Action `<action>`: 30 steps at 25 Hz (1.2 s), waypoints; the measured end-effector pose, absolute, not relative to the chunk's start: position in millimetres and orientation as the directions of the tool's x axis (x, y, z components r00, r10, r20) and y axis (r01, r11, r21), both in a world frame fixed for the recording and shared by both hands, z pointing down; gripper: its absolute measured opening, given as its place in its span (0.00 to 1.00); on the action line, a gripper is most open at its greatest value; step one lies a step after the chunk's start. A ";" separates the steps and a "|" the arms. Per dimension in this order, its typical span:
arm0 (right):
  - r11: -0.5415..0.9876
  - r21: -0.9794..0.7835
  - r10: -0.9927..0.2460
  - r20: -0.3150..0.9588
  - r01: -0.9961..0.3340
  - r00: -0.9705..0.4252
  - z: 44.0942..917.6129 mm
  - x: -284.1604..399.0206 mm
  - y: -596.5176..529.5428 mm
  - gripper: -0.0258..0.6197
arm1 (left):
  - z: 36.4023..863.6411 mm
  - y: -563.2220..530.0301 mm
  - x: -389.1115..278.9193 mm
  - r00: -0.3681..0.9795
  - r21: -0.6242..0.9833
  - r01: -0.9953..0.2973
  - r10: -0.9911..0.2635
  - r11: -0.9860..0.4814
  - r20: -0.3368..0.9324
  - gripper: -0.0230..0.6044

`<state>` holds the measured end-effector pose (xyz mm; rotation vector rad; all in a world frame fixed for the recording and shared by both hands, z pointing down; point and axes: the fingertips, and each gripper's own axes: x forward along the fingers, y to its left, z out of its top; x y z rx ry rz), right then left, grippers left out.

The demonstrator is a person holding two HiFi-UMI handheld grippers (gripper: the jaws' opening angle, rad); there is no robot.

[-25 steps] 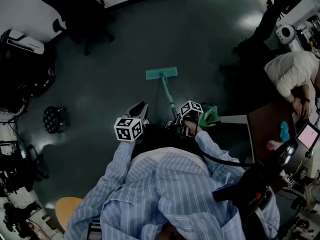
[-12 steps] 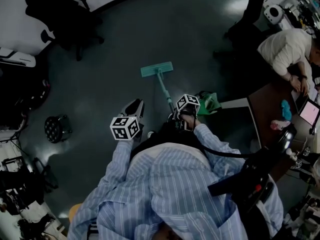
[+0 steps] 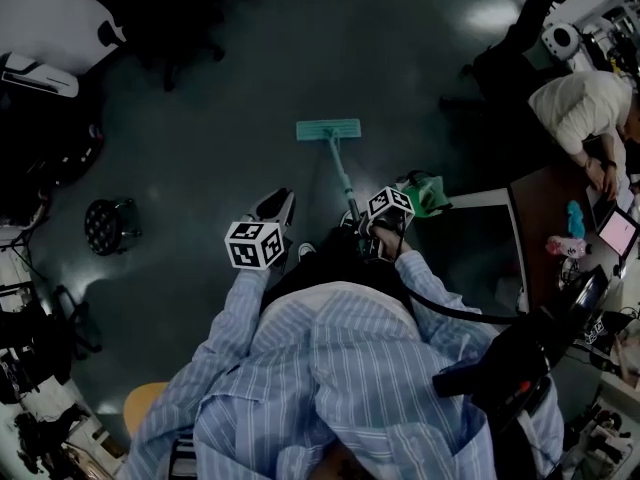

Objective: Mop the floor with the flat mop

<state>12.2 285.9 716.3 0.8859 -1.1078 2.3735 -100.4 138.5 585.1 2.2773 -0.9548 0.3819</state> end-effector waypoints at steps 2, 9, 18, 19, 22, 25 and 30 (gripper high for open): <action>-0.626 -0.546 0.061 0.678 -0.557 -0.733 715.6 1.4 294.9 0.11 | 588.8 149.5 -111.6 0.696 0.447 -0.718 -0.533 -0.534 0.481 0.15; -0.650 -0.562 0.010 0.666 -0.511 -0.746 712.5 -40.6 310.4 0.11 | 594.4 169.5 -157.5 0.700 0.456 -0.714 -0.527 -0.531 0.482 0.15; -0.660 -0.579 -0.027 0.655 -0.479 -0.755 707.0 -53.3 317.0 0.12 | 586.6 176.8 -174.4 0.697 0.453 -0.718 -0.546 -0.529 0.465 0.15; -0.661 -0.580 -0.029 0.654 -0.476 -0.756 708.4 -52.5 317.0 0.12 | 587.5 177.3 -174.2 0.696 0.452 -0.718 -0.548 -0.529 0.465 0.15; -0.660 -0.582 -0.031 0.653 -0.475 -0.757 712.0 -50.6 317.8 0.12 | 590.3 179.4 -173.1 0.693 0.449 -0.721 -0.553 -0.528 0.463 0.15; -0.657 -0.581 -0.027 0.655 -0.480 -0.756 708.6 -50.3 317.4 0.12 | 586.6 179.1 -173.2 0.691 0.449 -0.723 -0.558 -0.525 0.460 0.15; -0.652 -0.584 -0.023 0.652 -0.484 -0.757 705.8 -49.0 314.4 0.13 | 583.5 177.3 -173.1 0.685 0.447 -0.728 -0.565 -0.519 0.459 0.15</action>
